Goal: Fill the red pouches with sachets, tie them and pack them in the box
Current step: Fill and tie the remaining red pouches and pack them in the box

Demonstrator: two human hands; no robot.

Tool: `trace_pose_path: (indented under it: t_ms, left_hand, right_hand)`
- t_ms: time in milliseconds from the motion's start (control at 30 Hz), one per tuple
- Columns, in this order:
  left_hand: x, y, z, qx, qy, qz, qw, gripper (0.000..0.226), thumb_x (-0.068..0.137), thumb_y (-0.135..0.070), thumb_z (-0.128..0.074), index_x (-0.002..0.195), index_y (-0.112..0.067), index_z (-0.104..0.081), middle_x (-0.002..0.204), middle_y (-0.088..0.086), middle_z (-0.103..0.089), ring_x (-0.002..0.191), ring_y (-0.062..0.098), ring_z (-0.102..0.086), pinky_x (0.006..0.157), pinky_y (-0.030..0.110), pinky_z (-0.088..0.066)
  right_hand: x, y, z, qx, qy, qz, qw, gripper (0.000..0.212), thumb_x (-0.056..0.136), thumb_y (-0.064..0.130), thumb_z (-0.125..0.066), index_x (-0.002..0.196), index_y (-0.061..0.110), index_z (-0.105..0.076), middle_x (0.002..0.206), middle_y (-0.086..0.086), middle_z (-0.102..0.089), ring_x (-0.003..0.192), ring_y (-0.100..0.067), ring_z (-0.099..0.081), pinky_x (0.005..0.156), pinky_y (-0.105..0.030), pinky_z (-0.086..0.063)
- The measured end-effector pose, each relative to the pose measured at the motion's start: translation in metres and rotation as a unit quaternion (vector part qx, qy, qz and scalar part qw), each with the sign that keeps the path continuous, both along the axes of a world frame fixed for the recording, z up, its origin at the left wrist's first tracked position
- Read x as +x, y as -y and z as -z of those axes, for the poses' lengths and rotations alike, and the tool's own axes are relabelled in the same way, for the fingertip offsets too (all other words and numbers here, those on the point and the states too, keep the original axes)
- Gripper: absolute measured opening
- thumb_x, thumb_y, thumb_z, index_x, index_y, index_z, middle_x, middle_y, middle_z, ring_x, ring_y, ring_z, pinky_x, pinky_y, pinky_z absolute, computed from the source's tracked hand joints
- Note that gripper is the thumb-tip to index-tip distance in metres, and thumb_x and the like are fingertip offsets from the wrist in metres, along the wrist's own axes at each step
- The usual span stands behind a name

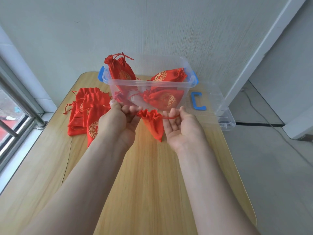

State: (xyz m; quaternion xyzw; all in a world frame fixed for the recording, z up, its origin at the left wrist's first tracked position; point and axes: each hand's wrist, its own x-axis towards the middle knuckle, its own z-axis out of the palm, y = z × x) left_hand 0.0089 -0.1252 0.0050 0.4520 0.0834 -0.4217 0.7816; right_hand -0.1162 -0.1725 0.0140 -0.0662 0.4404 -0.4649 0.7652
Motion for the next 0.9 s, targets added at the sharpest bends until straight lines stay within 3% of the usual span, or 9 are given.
trace_pose_path:
  t_ms: [67,133,200,300,467,600,733,833,900]
  left_hand:
    - [0.005,0.003,0.002,0.015,-0.005,-0.004,1.0,0.039,0.114,-0.034,-0.048,0.082,-0.013,-0.053,0.048,-0.006,-0.037,0.038,0.01,-0.037,0.052,0.025,-0.057]
    - [0.01,0.004,0.003,0.028,-0.004,-0.003,1.0,0.039,0.113,-0.036,-0.049,0.08,-0.015,-0.052,0.047,-0.007,-0.03,0.038,0.011,-0.027,0.043,0.02,-0.045]
    - [0.014,0.004,0.003,0.03,0.006,0.008,0.999,0.038,0.113,-0.037,-0.049,0.082,-0.016,-0.053,0.047,-0.007,-0.028,0.039,0.011,-0.024,0.041,0.019,-0.04]
    - [0.014,0.003,0.004,0.035,0.037,0.031,0.998,0.028,0.113,-0.036,-0.05,0.097,-0.014,-0.055,0.047,-0.007,-0.032,0.039,0.011,-0.026,0.041,0.019,-0.038]
    - [0.016,0.002,0.006,0.062,0.06,0.05,0.995,0.024,0.112,-0.037,-0.052,0.108,-0.013,-0.051,0.046,-0.008,-0.031,0.036,0.01,-0.026,0.038,0.019,-0.032]
    - [0.017,0.0,0.006,0.092,0.077,0.082,0.989,0.026,0.112,-0.036,-0.052,0.1,-0.013,-0.053,0.044,-0.009,-0.03,0.034,0.009,-0.025,0.035,0.019,-0.028]
    - [0.011,-0.006,0.007,0.096,0.115,0.149,0.977,0.026,0.11,-0.034,-0.057,0.101,-0.01,-0.061,0.047,-0.009,-0.03,0.039,0.008,-0.025,0.037,0.02,-0.027]
    - [0.009,-0.007,0.009,0.122,0.14,0.208,0.96,0.036,0.109,-0.038,-0.058,0.104,-0.006,-0.072,0.058,-0.006,-0.036,0.048,0.009,-0.025,0.045,0.022,-0.03]
    - [0.009,-0.006,0.009,0.14,0.151,0.237,0.949,0.03,0.109,-0.024,-0.055,0.111,-0.001,-0.074,0.064,-0.003,-0.044,0.051,0.01,-0.028,0.05,0.024,-0.032]
  right_hand:
    - [-0.002,0.002,0.003,0.005,-0.018,0.0,1.0,0.022,0.108,0.017,-0.063,0.088,0.01,-0.065,0.059,0.001,-0.061,0.045,-0.007,-0.06,0.057,-0.027,-0.064]
    - [-0.005,0.006,0.003,0.002,-0.042,0.007,0.999,0.019,0.108,0.017,-0.062,0.091,0.012,-0.066,0.06,0.003,-0.059,0.046,-0.006,-0.054,0.056,-0.026,-0.061]
    - [-0.007,0.009,0.004,0.001,-0.063,0.017,0.998,0.012,0.108,0.016,-0.062,0.098,0.012,-0.068,0.066,0.003,-0.059,0.045,-0.006,-0.048,0.057,-0.025,-0.057]
    - [-0.008,0.009,0.004,-0.019,-0.096,0.018,0.995,0.009,0.107,0.015,-0.064,0.101,0.01,-0.068,0.073,0.0,-0.06,0.038,-0.006,-0.043,0.047,-0.023,-0.047]
    - [-0.004,0.007,0.003,-0.125,-0.197,-0.029,0.972,0.013,0.103,0.011,-0.07,0.094,0.003,-0.069,0.07,-0.005,-0.061,0.043,-0.009,-0.041,0.042,-0.023,-0.035]
    - [-0.006,0.005,0.007,-0.164,-0.294,-0.106,0.936,0.018,0.102,0.014,-0.072,0.087,0.006,-0.067,0.07,-0.004,-0.065,0.037,-0.009,-0.044,0.04,-0.022,-0.037]
    - [-0.009,0.007,0.016,-0.215,-0.403,-0.208,0.865,0.022,0.102,0.017,-0.071,0.085,0.005,-0.07,0.066,-0.003,-0.07,0.038,-0.012,-0.049,0.045,-0.026,-0.045]
    - [-0.011,0.002,0.019,-0.208,-0.409,-0.306,0.834,0.016,0.103,0.014,-0.069,0.093,0.001,-0.068,0.075,-0.013,-0.073,0.044,-0.015,-0.061,0.047,-0.029,-0.055]
    - [-0.012,0.0,0.02,-0.208,-0.404,-0.345,0.821,0.015,0.105,0.014,-0.067,0.099,0.0,-0.067,0.084,-0.018,-0.075,0.057,-0.026,-0.073,0.052,-0.036,-0.062]
